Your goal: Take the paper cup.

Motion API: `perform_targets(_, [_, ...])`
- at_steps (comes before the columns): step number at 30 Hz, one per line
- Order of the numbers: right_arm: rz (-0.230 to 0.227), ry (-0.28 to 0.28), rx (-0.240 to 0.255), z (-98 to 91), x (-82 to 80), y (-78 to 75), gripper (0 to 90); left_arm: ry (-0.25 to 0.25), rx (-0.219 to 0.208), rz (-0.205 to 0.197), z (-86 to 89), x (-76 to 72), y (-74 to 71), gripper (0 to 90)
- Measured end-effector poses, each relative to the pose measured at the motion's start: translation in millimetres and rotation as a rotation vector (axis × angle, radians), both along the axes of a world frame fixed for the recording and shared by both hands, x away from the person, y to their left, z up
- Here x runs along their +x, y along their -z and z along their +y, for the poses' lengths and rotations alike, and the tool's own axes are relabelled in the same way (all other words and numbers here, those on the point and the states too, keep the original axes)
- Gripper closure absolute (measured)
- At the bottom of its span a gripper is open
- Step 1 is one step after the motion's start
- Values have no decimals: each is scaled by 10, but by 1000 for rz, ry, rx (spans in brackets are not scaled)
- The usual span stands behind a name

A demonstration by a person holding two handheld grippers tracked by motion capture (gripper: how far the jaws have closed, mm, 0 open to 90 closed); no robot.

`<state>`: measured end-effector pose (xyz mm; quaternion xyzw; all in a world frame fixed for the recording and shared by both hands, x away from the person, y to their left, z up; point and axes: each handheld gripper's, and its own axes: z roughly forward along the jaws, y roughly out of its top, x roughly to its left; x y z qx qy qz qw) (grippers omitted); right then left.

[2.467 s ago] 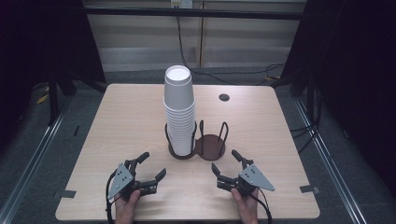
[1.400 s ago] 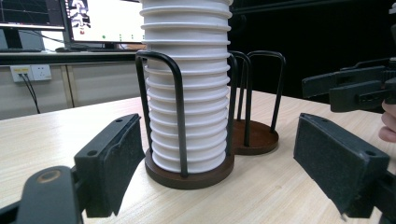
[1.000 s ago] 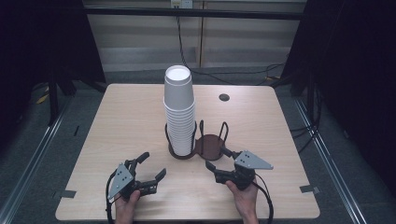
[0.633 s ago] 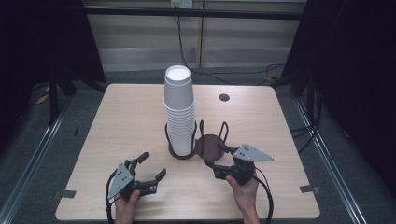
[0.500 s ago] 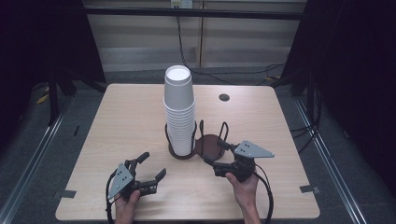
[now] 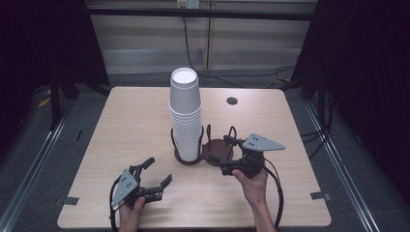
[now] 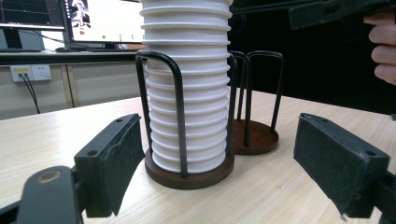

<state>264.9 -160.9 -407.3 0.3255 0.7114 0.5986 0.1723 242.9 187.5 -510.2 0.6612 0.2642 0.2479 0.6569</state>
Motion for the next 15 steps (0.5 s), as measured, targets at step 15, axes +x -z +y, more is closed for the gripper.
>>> perform_targets(15, [5, -72, -17, 47, 145, -281, 160, 0, 1, 0, 0, 0, 0, 156])
